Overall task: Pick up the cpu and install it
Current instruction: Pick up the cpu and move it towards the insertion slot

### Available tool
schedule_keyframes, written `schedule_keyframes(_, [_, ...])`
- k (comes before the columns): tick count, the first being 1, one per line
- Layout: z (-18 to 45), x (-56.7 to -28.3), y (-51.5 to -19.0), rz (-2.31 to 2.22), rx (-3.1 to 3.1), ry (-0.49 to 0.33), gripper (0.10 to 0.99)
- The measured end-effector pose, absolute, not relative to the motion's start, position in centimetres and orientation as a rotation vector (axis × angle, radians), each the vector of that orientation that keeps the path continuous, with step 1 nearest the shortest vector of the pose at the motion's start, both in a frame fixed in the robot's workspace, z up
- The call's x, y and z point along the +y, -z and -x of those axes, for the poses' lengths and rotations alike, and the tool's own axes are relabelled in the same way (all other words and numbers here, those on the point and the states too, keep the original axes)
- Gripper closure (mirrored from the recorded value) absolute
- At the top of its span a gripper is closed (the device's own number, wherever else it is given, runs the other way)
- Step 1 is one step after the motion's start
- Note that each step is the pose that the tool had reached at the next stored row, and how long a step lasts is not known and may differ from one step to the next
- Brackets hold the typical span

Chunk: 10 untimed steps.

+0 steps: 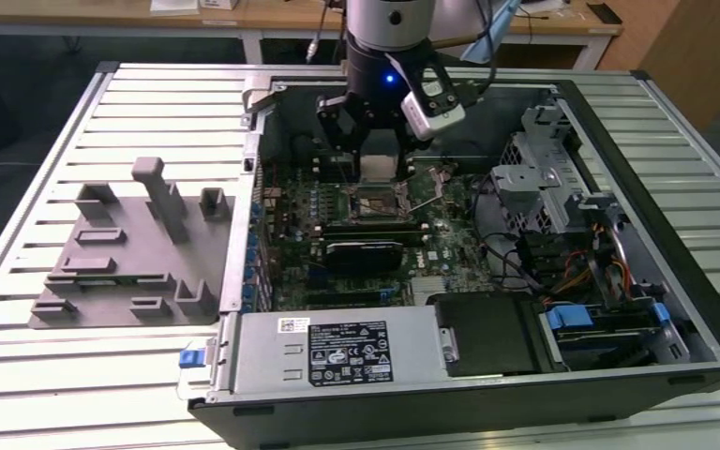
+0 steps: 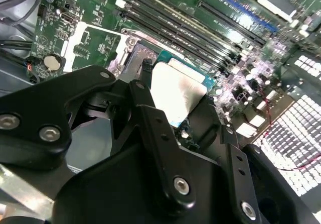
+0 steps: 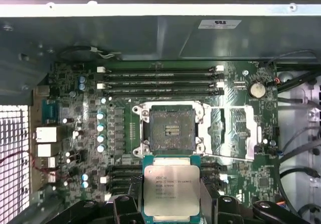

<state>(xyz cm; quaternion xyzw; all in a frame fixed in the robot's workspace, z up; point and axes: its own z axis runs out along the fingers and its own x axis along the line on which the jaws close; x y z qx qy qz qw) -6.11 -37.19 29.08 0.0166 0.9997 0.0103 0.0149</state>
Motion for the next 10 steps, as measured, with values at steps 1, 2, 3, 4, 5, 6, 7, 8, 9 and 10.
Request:
schedule_keyframes(1, [6.1, -37.0, -28.9, -0.052, 3.111, -0.029, 0.545])
schedule_keyframes(2, [6.0, -36.9, -28.8, -0.052, 3.111, -0.027, 0.545])
schedule_keyframes(3, [6.0, -36.8, -28.7, -0.053, 3.111, -0.026, 0.545])
schedule_keyframes(4, [6.0, -36.6, -28.6, -0.053, 3.111, -0.024, 0.545])
schedule_keyframes(5, [6.0, -36.5, -28.4, -0.054, 3.111, -0.022, 0.545])
schedule_keyframes(6, [5.9, -36.3, -28.3, -0.054, 3.111, -0.021, 0.545])
schedule_keyframes(7, [5.9, -36.0, -28.2, -0.055, 3.111, -0.019, 0.545])
schedule_keyframes(8, [5.9, -35.8, -28.0, -0.055, 3.111, -0.017, 0.545])
schedule_keyframes(9, [5.9, -35.5, -27.9, -0.055, 3.111, -0.014, 0.545])
schedule_keyframes(10, [5.9, -35.2, -27.8, -0.055, 3.111, -0.012, 0.545])
